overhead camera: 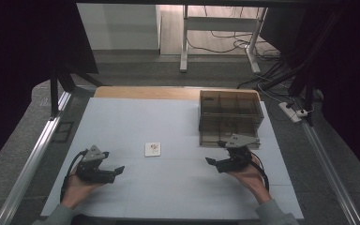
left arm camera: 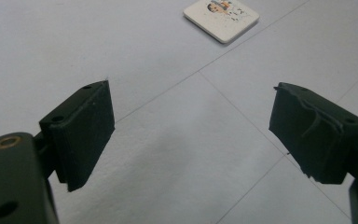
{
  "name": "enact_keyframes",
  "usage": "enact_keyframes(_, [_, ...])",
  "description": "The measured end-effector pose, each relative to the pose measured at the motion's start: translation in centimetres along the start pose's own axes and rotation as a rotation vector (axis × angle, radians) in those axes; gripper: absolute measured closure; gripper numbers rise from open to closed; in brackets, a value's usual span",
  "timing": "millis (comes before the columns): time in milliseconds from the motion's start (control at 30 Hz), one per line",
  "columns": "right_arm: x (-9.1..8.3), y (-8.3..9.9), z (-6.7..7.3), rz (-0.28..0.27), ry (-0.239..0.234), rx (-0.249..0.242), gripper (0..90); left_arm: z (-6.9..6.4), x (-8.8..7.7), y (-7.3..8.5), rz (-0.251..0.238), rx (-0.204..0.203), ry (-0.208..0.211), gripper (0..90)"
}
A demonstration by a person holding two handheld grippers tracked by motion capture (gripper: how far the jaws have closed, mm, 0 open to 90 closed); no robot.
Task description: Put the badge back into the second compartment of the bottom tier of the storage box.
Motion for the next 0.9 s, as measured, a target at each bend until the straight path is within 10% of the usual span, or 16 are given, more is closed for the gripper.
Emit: enact_keyframes(900, [5.1,-4.0,1.6,0.026,-0.070,-0.085,20.1,0.0,-0.3,0.3,-0.001,-0.004,-0.009,13.8])
Point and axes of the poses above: each handheld gripper's, and its own axes: x roughly forward along the jaws, y roughly out of its underside, z roughly to its left, the point moved 1 cm from there along x, roughly forward along the jaws, and after that the axes turned 8 degrees about z, right-handed, at the moved point
